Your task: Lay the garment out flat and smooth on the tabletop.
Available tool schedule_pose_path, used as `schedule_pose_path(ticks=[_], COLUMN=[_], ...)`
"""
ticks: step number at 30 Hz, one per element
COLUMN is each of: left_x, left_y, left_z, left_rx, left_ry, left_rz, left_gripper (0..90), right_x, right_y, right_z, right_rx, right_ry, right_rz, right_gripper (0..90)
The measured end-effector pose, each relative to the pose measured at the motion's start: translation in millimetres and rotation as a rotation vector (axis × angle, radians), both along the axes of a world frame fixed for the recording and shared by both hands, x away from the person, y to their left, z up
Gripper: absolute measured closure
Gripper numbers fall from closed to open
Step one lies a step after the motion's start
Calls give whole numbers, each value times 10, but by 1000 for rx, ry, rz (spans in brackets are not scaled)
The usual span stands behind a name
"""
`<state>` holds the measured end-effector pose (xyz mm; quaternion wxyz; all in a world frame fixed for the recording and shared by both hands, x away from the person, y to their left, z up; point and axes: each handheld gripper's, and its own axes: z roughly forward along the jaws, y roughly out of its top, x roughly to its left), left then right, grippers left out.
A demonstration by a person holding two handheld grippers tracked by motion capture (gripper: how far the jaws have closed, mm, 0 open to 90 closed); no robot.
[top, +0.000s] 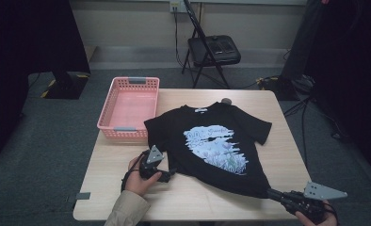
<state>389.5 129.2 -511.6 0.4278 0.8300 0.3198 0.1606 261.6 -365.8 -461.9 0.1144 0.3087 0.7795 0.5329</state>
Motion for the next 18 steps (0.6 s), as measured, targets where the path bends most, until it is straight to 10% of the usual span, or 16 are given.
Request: schedule_pose_path(ticks=[18], left_x=[0], left_y=[0], left_z=[0], left_rx=[0], left_ry=[0], left_rz=[0], left_gripper=[140], right_x=[-170], right_y=[-107], right_z=[-13], right_rx=[29], right_ry=[4], right_rz=[-9], right_gripper=[752])
